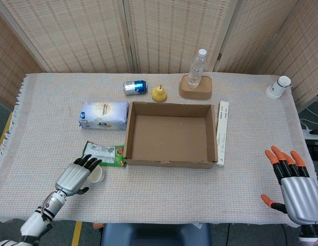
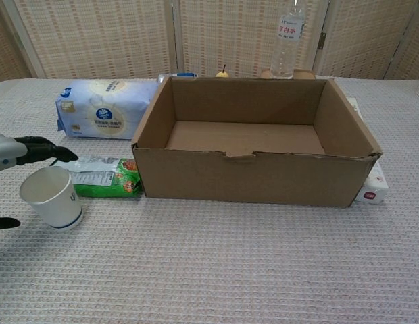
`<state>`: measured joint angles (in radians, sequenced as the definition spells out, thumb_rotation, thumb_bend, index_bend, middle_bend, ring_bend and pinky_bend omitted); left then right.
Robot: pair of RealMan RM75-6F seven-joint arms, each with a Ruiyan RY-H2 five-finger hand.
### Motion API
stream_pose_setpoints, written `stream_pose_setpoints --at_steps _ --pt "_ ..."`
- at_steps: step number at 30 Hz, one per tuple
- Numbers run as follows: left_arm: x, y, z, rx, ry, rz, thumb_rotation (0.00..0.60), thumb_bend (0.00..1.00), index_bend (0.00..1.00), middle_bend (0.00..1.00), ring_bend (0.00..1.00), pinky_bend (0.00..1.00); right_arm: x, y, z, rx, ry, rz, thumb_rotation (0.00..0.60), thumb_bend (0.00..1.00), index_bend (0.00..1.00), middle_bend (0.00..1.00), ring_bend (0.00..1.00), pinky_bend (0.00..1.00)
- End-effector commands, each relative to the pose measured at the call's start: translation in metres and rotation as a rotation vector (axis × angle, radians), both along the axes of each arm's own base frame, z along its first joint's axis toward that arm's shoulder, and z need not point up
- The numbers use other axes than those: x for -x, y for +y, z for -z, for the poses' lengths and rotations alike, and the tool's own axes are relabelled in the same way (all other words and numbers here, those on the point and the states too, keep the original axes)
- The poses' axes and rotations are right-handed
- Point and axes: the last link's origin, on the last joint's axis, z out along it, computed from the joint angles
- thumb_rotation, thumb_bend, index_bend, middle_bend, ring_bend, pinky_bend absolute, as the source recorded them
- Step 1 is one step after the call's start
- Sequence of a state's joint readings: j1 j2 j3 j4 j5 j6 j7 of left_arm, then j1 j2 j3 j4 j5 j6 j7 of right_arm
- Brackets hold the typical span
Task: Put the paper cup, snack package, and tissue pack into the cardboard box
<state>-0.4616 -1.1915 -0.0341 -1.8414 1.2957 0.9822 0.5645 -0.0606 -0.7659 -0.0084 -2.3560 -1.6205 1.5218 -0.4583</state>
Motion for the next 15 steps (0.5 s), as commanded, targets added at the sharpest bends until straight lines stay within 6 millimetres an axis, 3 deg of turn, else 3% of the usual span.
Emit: stream_pose_setpoints --at_steps 1,15 --pt "0.001 0.0003 0.0008 0.001 -0.001 -0.003 0.6 0.22 0.1 0.1 0.04 0.2 0.0002 -0.0004 0.0002 0.0 0.001 0.002 0.6 0.0 0.0 0.0 0.0 0.0" --pt "0.0035 0.0057 0.0105 0.013 -0.012 -0.016 0.6 0.22 0.15 0.11 0.04 0.21 0.0017 -0.0029 0.0015 0.002 0.006 0.012 0.6 0.0 0.0 0.0 0.0 0.0"
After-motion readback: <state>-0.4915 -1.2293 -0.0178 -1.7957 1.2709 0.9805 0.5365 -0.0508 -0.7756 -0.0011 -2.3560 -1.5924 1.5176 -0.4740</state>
